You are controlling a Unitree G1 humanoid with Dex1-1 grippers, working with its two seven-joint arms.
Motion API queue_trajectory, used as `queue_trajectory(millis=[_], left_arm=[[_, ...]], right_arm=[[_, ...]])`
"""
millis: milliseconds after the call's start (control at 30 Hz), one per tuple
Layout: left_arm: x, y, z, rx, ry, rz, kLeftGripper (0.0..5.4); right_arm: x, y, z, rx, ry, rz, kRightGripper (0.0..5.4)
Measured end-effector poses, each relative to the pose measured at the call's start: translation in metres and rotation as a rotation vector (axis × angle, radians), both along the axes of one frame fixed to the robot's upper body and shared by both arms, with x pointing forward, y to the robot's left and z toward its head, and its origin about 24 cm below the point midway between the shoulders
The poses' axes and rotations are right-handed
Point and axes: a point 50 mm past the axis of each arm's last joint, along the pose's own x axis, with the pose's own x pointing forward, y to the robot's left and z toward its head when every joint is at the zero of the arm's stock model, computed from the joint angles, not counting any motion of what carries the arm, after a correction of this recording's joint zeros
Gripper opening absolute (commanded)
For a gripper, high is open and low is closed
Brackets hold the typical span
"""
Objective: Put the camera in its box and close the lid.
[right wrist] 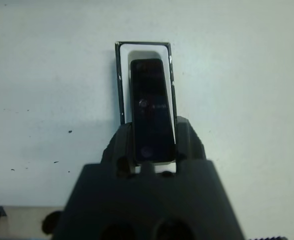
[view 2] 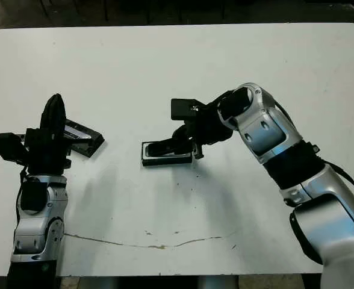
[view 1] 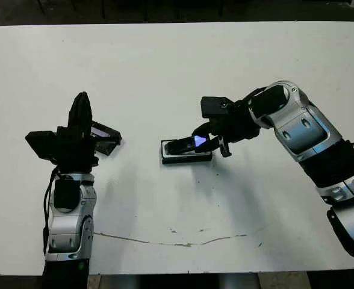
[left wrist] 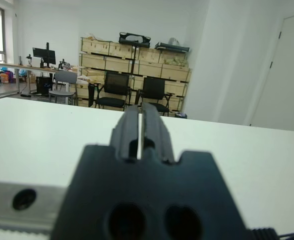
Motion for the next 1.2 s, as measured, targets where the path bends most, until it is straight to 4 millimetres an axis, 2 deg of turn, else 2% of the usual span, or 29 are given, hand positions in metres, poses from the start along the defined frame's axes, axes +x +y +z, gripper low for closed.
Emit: queue_trajectory(millis=[333,667,1067,1200], left_arm=[[0.0,-0.001,-0.001,0.002,0.002,-0.003,0.0],[-0.002,-0.002,-0.001,0.0,0.004,-0.004,0.0],[-0.003,0.0,-0.003,0.001,0.012,0.001,0.0],[-0.003,0.0,-0.003,0.003,0.012,0.003,0.0]], right_arm=[[-0.001,0.001,-0.002,-0.005,-0.016,-0.002,0.69],[0.0,0.016,-0.006,-0.052,-0.013,0.036,0.69],[0.005,0.022,-0.01,-0.121,-0.05,0.068,0.69],[0.006,0.019,-0.006,-0.118,-0.079,0.08,1.39]])
